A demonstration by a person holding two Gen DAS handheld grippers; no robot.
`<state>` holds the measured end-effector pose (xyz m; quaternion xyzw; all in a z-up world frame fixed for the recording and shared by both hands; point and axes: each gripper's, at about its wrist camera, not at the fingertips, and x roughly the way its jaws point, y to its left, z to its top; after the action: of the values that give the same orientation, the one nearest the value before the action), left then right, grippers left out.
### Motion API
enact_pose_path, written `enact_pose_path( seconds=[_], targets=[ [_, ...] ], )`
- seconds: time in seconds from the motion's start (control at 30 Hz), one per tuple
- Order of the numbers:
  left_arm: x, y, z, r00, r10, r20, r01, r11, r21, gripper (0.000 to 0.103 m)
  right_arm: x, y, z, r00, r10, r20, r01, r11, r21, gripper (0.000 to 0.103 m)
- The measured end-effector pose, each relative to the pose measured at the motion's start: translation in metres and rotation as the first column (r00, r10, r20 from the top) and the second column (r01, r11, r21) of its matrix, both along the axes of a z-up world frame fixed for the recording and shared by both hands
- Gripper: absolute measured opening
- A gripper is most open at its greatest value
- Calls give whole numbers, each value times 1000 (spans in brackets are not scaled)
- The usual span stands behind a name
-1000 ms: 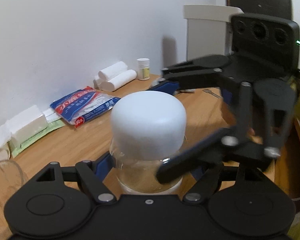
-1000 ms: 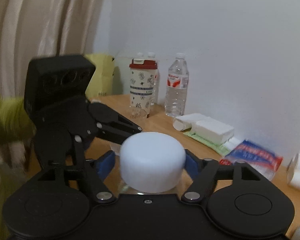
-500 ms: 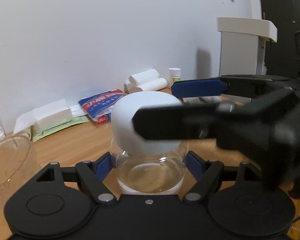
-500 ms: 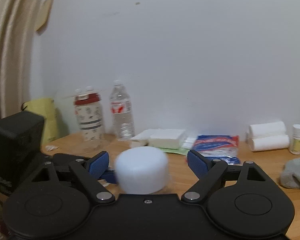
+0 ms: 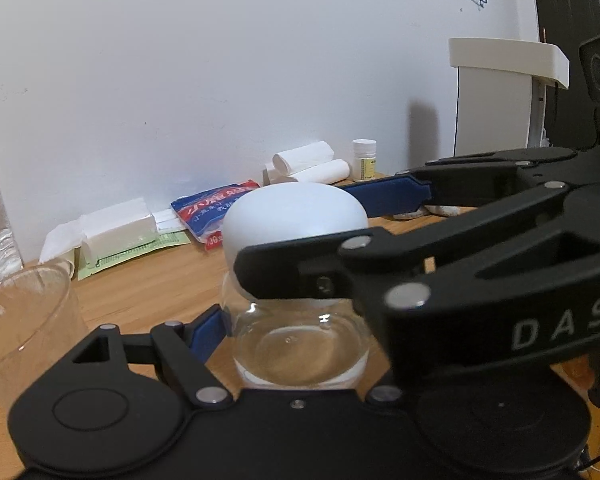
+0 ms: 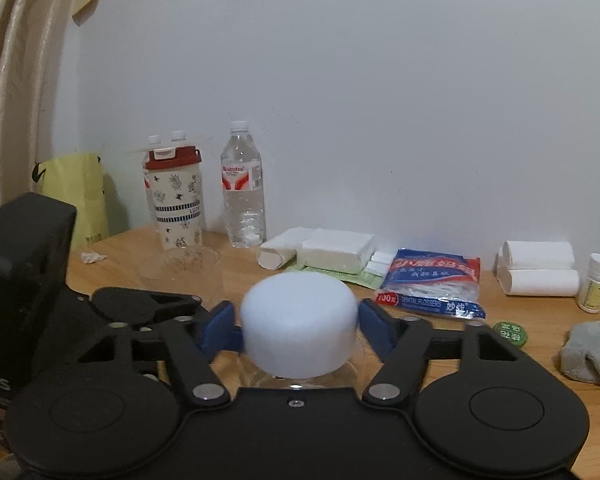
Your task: Unscrew bottle cap and pour
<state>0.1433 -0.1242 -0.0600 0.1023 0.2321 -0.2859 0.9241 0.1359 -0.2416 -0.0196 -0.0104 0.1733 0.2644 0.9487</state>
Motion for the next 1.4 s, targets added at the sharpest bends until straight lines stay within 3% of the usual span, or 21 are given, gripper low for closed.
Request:
enact_pose_path(
  seconds=[0.13,0.27,0.4,0.6,0.73,0.8,0.87,0.93,1.03,1.13,1.27,1.33,1.4],
  targets=[
    [1,3,0,1000,-15,-8,15,1000,0,79,1,-4,-1,999,45,11,-45,999,-26,69],
    [11,12,4,993,-113,-37,113,994,-2,79,8,-16,-1,990,141,15,-141,990,-31,69],
    [19,22,7,970,-235,-65,235,972,3,79,17,-30,0,964,266,17,-266,964,-27,69],
    [28,26,10,934,-345,-90,348,937,25,79,22,-38,5,919,393,14,-391,918,-71,69],
    [30,27,9,925,-366,-100,369,929,16,79,26,-42,6,889,457,16,-454,887,-87,70],
    [28,27,9,928,-358,-98,361,932,17,79,25,-44,6,890,457,9,-455,888,-61,73],
    [25,25,7,941,-328,-88,330,944,12,79,21,-47,5,901,434,15,-434,901,-4,93],
    [19,21,5,958,-276,-70,277,961,5,79,16,-49,5,922,386,36,-388,921,37,97],
    [10,15,3,975,-220,-34,221,975,28,80,-3,-41,4,981,185,66,-189,980,65,97],
    [4,8,3,986,-166,-19,166,985,49,80,-15,-26,1,997,56,52,-59,996,67,96],
    [1,6,4,993,-116,-17,117,992,45,80,-33,-7,-1,992,-27,122,24,999,30,88],
    [0,3,4,996,-85,-12,86,995,43,80,-34,-2,-2,994,-22,106,19,999,30,80],
    [-2,3,4,997,-78,-8,79,996,44,80,-31,3,-2,997,-33,76,31,999,27,78]
  ],
)
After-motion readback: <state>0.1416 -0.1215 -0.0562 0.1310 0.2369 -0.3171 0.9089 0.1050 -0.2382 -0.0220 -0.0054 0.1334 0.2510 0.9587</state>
